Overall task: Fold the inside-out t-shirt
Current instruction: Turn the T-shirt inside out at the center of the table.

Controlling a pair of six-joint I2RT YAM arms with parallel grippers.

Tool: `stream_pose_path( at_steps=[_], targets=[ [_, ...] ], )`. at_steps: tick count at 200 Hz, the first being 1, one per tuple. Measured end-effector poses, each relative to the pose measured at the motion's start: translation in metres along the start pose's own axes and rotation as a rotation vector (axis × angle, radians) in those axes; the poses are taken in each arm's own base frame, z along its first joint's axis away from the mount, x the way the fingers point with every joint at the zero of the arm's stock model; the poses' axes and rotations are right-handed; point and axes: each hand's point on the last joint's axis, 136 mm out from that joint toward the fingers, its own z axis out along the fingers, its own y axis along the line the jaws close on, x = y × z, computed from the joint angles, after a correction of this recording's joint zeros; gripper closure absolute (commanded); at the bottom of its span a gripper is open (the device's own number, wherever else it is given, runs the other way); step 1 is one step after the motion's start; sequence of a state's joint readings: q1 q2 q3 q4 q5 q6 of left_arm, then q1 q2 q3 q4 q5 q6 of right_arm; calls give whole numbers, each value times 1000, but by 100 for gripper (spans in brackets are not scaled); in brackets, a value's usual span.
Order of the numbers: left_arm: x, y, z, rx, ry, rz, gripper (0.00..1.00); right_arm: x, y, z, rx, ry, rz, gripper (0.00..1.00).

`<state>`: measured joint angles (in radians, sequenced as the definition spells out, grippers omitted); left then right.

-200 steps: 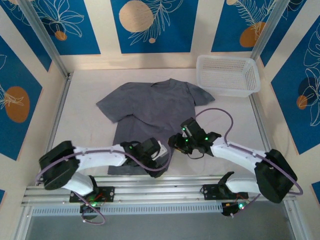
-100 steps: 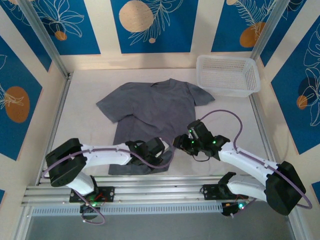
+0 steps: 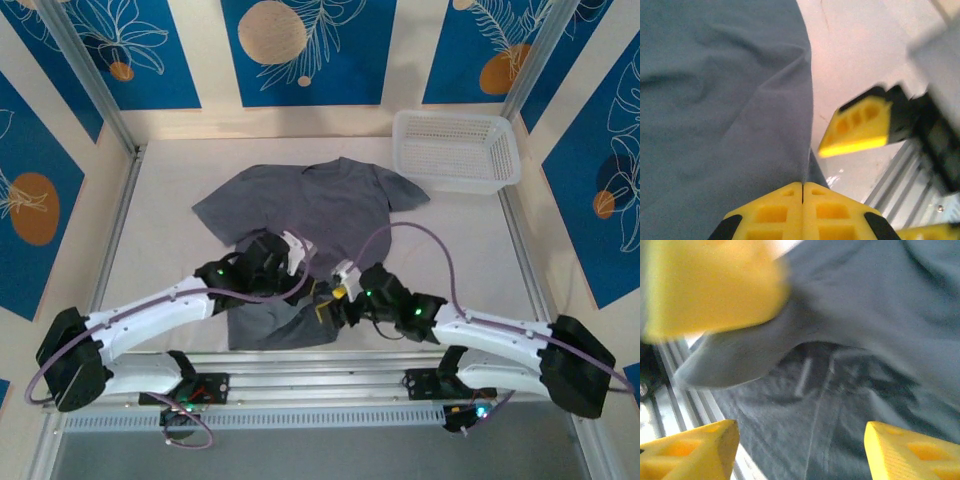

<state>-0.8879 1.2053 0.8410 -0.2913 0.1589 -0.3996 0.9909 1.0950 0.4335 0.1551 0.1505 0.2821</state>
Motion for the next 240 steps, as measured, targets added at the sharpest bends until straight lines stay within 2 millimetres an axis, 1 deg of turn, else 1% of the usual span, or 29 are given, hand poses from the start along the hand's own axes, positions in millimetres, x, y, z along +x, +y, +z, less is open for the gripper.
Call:
stream_pose_path(
  at_steps=[22, 32, 40, 45, 51, 63, 90, 100, 107, 122, 130, 151, 159, 168, 176, 196, 211, 217, 225, 240],
  targets=[
    [-5, 0, -7, 32, -14, -38, 100, -4, 4, 24, 37, -46, -193, 26],
    [-5, 4, -11, 25, -13, -60, 100, -9, -1, 35, 89, -84, -258, 23],
    [-5, 7, -13, 21, -14, -80, 100, -15, -4, 43, 130, -119, -293, 19],
    [-6, 10, -14, 14, -16, -91, 100, -18, -7, 46, 154, -141, -308, 12],
    [-6, 14, -16, 7, -19, -109, 100, -23, -8, 51, 178, -172, -329, 9],
    [-9, 19, -18, -3, -28, -135, 100, -31, -10, 59, 214, -227, -347, 7],
    [-15, 32, -23, -39, -59, -191, 100, -51, -18, 73, 310, -335, -353, 7],
    [-18, 39, -25, -59, -75, -213, 100, -60, -22, 78, 366, -374, -361, 7],
    [-19, 43, -27, -71, -85, -226, 100, -67, -26, 81, 414, -406, -367, 11],
    [-21, 50, -31, -91, -103, -257, 100, -80, -32, 83, 514, -467, -387, 27],
    [-22, 51, -33, -93, -111, -265, 100, -84, -34, 83, 545, -489, -393, 33],
    [-24, 50, -37, -80, -123, -273, 100, -88, -37, 79, 584, -507, -396, 35],
    [-25, 49, -40, -69, -127, -276, 100, -86, -38, 77, 589, -499, -395, 35],
    [-29, 46, -46, -42, -140, -277, 100, -79, -44, 76, 599, -464, -401, 36],
    [-34, 40, -52, -7, -158, -273, 100, -66, -52, 76, 613, -408, -416, 38],
    [-46, 28, -70, 60, -204, -256, 100, -26, -80, 73, 658, -243, -436, 45],
    [-56, 25, -79, 81, -231, -246, 100, -5, -98, 64, 685, -157, -419, 55],
    [-58, 25, -81, 87, -238, -243, 100, -1, -102, 61, 689, -138, -412, 57],
    [-60, 24, -83, 94, -242, -242, 100, 1, -108, 56, 692, -123, -390, 57],
    [-60, 24, -83, 100, -240, -244, 100, -2, -112, 50, 678, -125, -356, 50]
  ],
)
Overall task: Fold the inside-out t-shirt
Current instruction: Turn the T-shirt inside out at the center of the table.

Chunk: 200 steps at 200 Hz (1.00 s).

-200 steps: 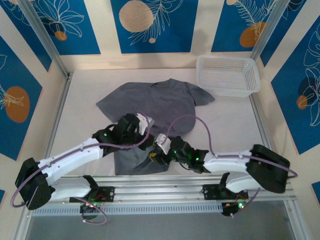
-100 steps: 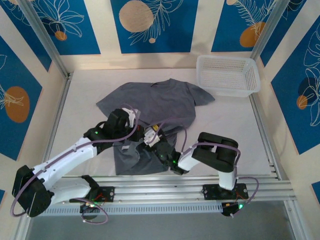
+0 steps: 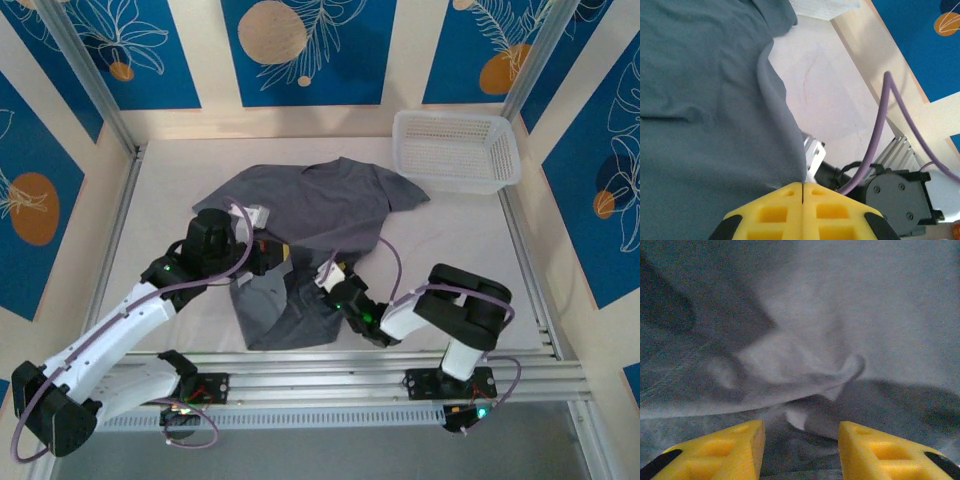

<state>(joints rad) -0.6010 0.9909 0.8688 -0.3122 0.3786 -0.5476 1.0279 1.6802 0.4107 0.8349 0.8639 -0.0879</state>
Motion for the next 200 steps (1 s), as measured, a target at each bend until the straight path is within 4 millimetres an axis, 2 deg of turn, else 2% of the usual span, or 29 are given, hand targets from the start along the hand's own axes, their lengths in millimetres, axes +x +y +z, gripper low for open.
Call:
stream_pose_path(
  at_steps=[21, 43, 74, 88, 98, 112, 139, 151, 164, 172, 187, 200],
  targets=[
    [0, -1, 0, 8, 4, -1, 100, -14, 14, -5, -115, -41, 32, 37],
    [1, -1, 0, 10, 6, -1, 100, -22, 37, -11, -262, -13, 112, 31],
    [0, 0, 0, 8, 4, -3, 100, -56, 50, 1, -306, 88, 333, 30],
    [0, 0, -1, 7, 3, -3, 100, -65, 52, 10, -299, 146, 423, 32],
    [0, 0, -1, 7, 3, -4, 100, -63, 53, 16, -290, 198, 475, 32],
    [0, 0, -1, 6, 3, -4, 100, -51, 55, 21, -271, 274, 522, 31],
    [0, 0, -1, 6, 2, -4, 100, -10, 62, 23, -252, 450, 547, 31],
    [0, 0, -1, 6, 2, -4, 100, -5, 63, 24, -240, 484, 545, 38],
    [0, 0, -1, 6, 2, -4, 100, -10, 66, 24, -250, 494, 564, 56],
    [0, 0, -1, 5, 1, -4, 100, -8, 67, 22, -251, 508, 575, 64],
    [-1, 1, -1, 4, 0, -5, 100, -1, 66, 20, -239, 539, 582, 70],
    [-1, 1, -1, 4, 0, -5, 100, 0, 65, 18, -234, 546, 587, 84]
  ],
)
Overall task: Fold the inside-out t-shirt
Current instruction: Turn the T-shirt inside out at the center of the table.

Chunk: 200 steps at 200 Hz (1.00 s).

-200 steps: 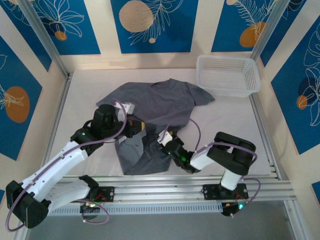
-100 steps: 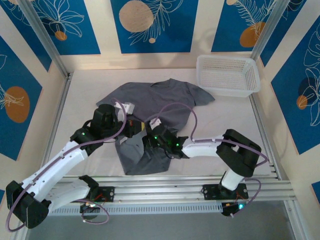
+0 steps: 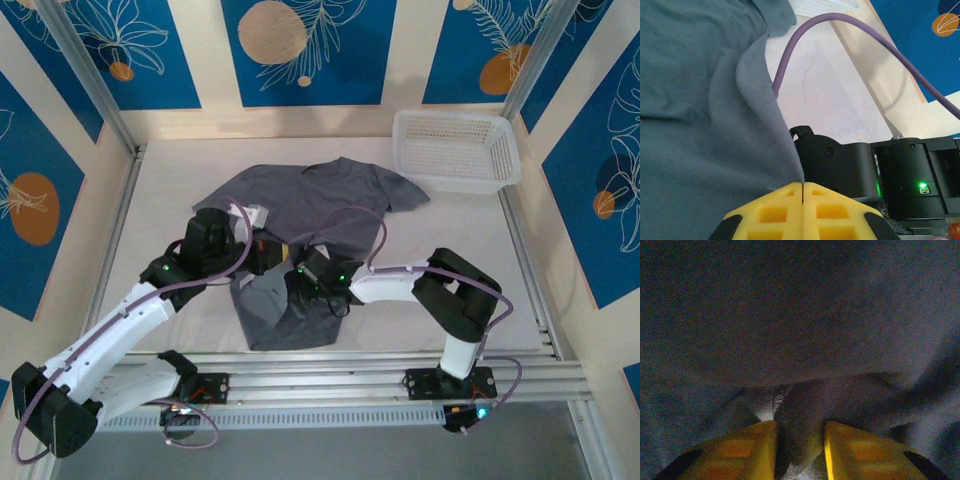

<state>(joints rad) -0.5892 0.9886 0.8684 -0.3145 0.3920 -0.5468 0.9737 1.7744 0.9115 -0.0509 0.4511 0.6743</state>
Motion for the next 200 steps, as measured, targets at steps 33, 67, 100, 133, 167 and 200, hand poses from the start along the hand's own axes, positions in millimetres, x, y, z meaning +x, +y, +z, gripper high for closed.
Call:
stream_pose_path(
  at_steps=[33, 67, 100, 133, 167, 200],
  targets=[
    [0, 1, 0, -1, 0, 6, 100, 1, -6, -10, -1, 6, 6, 100],
    [0, 7, -1, -25, -2, 7, 100, -2, -13, -32, -34, -18, 20, 100],
    [-3, 28, -5, -98, -10, -2, 99, -14, -29, -77, -100, -104, 63, 100],
    [-3, 55, 0, -183, 5, -7, 90, -49, -69, -145, -183, -314, 186, 100],
    [20, 87, 25, -256, 110, 2, 71, -75, -95, -205, -270, -498, 267, 100],
    [32, 84, 44, -204, 168, 72, 45, -74, -94, -211, -339, -487, 265, 100]
  ],
)
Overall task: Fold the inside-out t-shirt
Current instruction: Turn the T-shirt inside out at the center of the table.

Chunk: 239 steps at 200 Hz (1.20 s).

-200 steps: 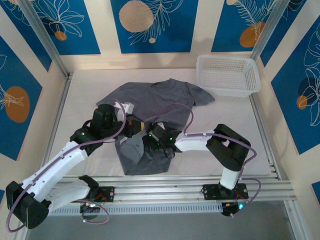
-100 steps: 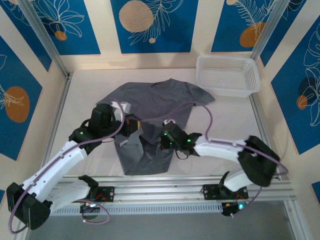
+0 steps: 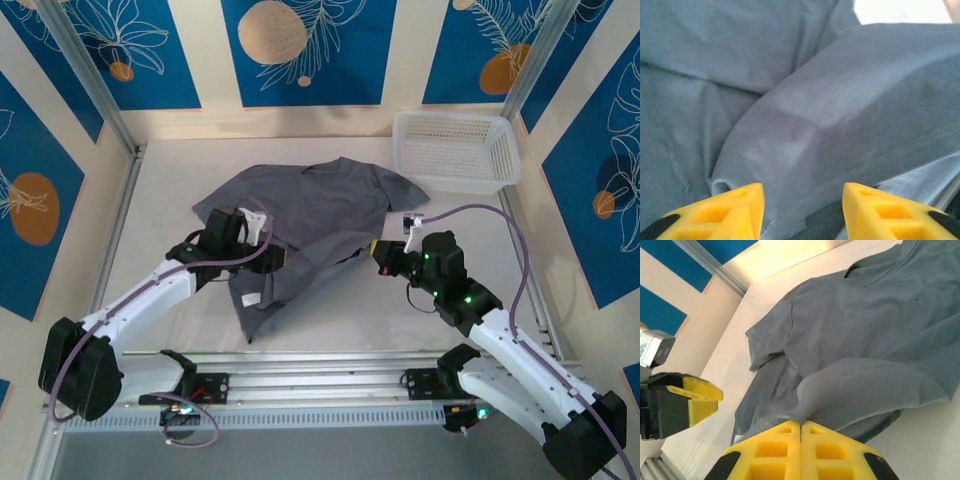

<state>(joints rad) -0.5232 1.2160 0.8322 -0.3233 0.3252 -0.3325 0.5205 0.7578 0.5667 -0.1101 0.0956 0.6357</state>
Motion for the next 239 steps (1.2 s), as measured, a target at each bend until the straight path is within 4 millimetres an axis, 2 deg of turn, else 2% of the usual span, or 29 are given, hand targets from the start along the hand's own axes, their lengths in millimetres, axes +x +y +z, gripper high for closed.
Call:
stream_pose_path(
  at_steps=[16, 30, 48, 81, 89, 107, 125, 189, 210, 239],
  targets=[
    [5, -28, 5, 61, 4, 123, 41, 8, -3, 2, -9, 30, 7, 100],
    [19, -57, 11, 96, 24, 287, 40, 13, -4, 3, -11, 48, 12, 100],
    [34, -72, 20, 76, 47, 425, 40, 14, -4, 2, -18, 54, 15, 100],
    [45, -39, 49, -84, 153, 513, 35, 14, -2, 2, -27, 60, 18, 100],
    [50, -32, 56, -120, 195, 529, 30, 15, -2, 2, -28, 61, 19, 100],
    [66, -20, 68, -180, 288, 587, 11, 14, -3, 2, -27, 60, 20, 100],
    [80, -12, 72, -230, 359, 647, 7, 14, -3, 2, -26, 60, 25, 100],
    [81, 41, 78, -545, 506, 800, 9, 14, -3, 2, -26, 60, 47, 100],
    [78, 47, 77, -588, 510, 828, 19, 14, -3, 2, -26, 60, 51, 100],
    [66, 42, 77, -594, 458, 831, 36, 14, -3, 2, -25, 60, 55, 100]
  ],
)
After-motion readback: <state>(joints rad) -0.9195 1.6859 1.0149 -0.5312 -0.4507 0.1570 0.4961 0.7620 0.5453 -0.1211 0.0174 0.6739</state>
